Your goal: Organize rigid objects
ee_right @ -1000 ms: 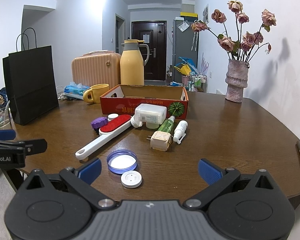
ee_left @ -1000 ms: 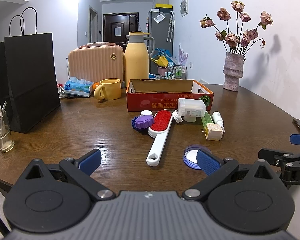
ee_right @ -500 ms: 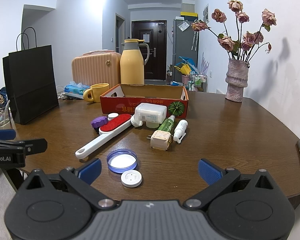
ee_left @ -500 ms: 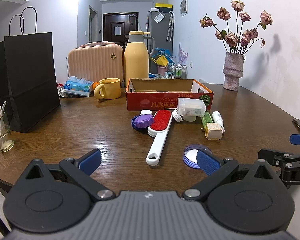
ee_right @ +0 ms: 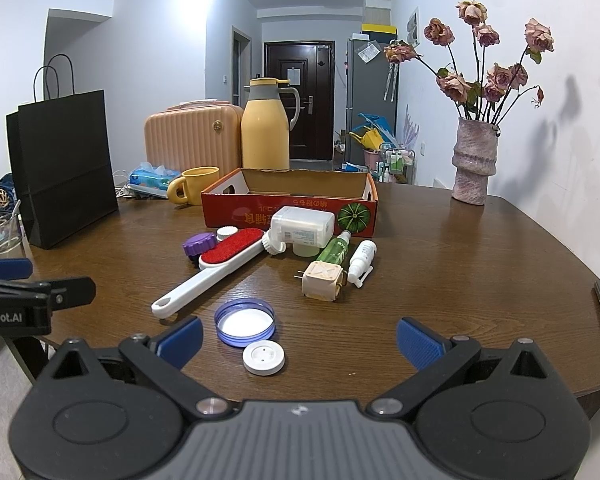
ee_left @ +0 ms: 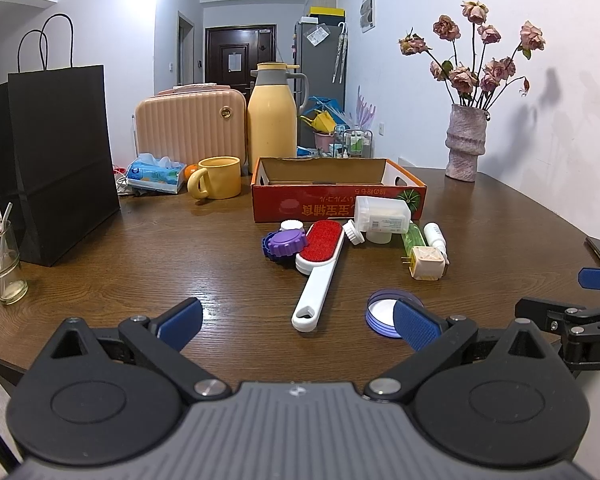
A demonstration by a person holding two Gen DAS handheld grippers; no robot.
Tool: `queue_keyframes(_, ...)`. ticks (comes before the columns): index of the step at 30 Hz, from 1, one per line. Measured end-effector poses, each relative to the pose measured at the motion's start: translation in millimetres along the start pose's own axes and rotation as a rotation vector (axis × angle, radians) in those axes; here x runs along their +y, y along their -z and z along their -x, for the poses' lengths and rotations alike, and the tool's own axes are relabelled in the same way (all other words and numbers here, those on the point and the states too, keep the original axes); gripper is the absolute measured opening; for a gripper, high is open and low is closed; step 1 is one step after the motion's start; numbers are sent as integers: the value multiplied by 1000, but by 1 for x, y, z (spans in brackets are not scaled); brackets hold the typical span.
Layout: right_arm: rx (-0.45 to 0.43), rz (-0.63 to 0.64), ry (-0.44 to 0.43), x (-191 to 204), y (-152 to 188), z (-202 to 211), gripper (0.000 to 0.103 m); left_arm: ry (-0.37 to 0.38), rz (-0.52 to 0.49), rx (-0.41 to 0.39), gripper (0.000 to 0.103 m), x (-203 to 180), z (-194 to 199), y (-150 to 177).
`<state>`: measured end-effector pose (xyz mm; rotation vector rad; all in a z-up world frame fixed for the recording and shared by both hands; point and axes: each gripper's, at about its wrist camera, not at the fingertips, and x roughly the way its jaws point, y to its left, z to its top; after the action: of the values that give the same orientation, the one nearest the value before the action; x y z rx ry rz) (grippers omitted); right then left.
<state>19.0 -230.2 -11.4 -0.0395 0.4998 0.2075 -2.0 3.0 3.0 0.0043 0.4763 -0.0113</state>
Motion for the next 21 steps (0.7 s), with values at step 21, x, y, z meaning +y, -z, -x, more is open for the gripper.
queue_keyframes(21, 50, 26, -19, 3, 1, -22, 103, -8, 19, 31, 103, 0, -22, 5)
